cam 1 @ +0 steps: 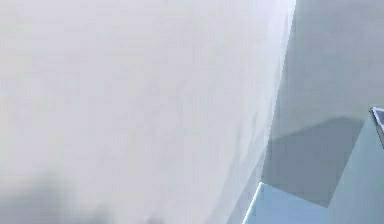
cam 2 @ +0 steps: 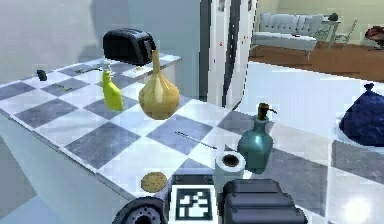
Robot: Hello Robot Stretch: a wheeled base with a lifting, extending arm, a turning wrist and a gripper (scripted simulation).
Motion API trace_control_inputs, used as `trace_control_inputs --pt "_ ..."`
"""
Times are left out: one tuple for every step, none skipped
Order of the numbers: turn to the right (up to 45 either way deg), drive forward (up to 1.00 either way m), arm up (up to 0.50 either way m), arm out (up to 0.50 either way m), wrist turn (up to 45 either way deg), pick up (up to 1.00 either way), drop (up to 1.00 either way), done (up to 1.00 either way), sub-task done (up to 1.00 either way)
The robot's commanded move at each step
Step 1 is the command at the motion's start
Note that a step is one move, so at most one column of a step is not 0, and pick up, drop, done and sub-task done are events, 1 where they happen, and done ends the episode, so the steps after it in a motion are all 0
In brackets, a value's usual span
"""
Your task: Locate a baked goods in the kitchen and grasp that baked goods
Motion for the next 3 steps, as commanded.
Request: trace_control_inputs --pt "0.0 0.0 0.0 0.12 0.0 0.0 0.0 0.0 0.0" --pt "0.0 0.0 0.0 0.0 45.0 0.0 0.0 0.0 0.0" --pt "0.0 0.0 0.0 0.0 45.0 0.0 0.0 0.0 0.0"
